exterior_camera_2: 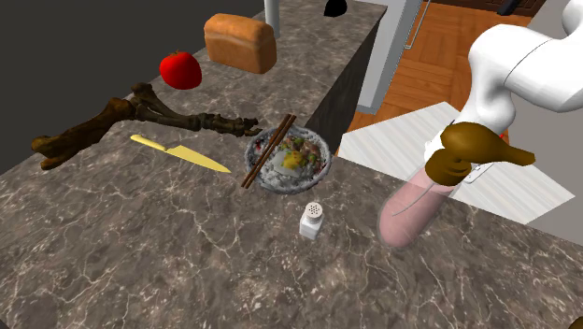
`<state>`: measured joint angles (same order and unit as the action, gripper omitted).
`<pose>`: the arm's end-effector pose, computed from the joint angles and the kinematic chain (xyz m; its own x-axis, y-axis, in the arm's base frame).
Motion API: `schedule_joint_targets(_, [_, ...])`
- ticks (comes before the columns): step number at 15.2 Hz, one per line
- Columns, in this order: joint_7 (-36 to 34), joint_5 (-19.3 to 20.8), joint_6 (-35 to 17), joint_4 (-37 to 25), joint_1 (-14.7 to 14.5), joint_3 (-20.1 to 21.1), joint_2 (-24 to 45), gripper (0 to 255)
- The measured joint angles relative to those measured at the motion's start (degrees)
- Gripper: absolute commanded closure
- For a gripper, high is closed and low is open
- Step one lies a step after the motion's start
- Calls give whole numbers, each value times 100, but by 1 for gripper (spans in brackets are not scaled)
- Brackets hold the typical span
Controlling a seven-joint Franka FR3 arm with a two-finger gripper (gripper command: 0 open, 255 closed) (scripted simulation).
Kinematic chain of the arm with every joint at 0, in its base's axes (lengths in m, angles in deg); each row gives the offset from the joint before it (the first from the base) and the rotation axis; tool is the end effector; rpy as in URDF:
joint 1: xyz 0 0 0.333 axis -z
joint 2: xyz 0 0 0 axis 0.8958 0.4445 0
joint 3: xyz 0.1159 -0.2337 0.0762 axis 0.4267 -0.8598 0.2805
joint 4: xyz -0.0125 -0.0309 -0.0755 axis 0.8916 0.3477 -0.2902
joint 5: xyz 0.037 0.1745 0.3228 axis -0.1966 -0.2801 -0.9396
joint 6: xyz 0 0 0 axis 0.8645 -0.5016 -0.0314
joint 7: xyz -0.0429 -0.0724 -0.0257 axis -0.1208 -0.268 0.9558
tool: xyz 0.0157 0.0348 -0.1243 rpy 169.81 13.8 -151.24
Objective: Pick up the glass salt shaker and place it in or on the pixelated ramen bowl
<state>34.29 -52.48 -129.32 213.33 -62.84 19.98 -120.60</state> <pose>0.3126 0.0121 0.5940 0.9808 0.1016 0.1667 0.0948 -0.9943 0.0486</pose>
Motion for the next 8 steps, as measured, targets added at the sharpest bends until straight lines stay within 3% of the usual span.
schedule_joint_targets(8, [-33,-81,-891,178,-49,93,935,0])
